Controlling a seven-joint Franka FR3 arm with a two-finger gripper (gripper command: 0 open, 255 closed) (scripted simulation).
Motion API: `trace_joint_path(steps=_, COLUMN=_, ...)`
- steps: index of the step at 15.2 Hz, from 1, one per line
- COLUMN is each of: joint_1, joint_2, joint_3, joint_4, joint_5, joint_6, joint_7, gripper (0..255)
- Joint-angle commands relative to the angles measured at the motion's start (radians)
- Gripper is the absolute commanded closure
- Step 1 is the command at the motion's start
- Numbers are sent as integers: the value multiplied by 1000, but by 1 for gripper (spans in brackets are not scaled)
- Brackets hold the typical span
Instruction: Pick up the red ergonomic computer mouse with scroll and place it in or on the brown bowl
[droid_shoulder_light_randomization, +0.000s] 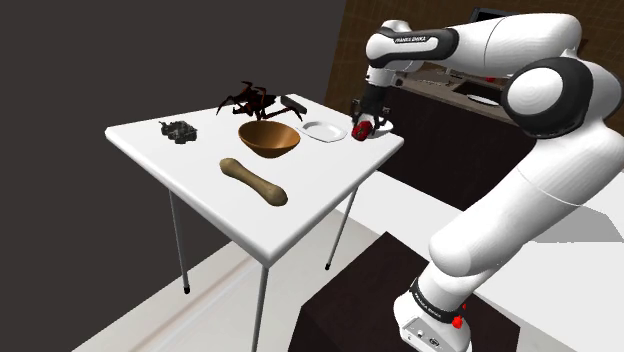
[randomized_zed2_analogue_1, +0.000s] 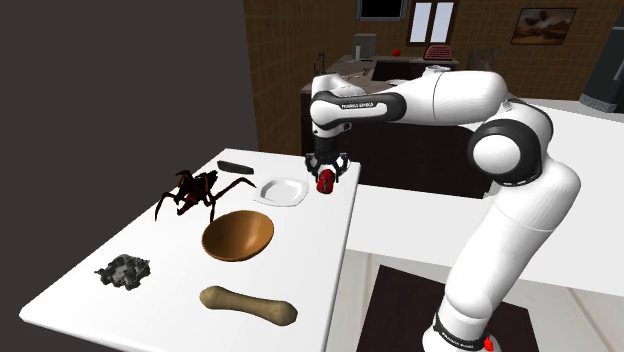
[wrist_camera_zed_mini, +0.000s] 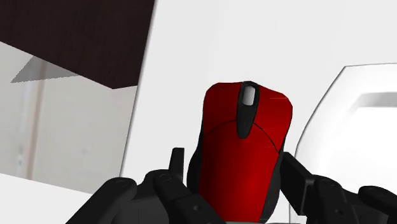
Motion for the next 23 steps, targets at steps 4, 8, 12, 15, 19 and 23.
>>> trace_joint_path(steps=4, joint_1=0, joint_2=2, joint_3=-1, joint_4=70, joint_5=0, joint_6=-69, joint_7=0, gripper=255)
trace_joint_path(steps=8, joint_1=0, joint_2=7, joint_3=-1, joint_4=130, joint_5=0, joint_6=-123, joint_7=1, gripper=255)
trace_joint_path(steps=12, joint_1=0, joint_2=16, joint_3=-1, joint_4=194, joint_5=0, joint_6=-178, joint_7=1, gripper=255)
trace_joint_path(steps=15, joint_1=11, joint_2=20, joint_3=13, joint_4=220, joint_5=4, joint_6=-200, joint_7=26, gripper=255)
trace_joint_path(steps=19, joint_1=54, joint_2=27, joint_3=66, joint_4=224, joint_5=16, joint_6=-194, joint_7=122, gripper=255)
trace_joint_path(steps=23, joint_1=97, joint_2=51, joint_3=120, joint_4=247, joint_5=26, joint_6=-191, joint_7=218, gripper=255)
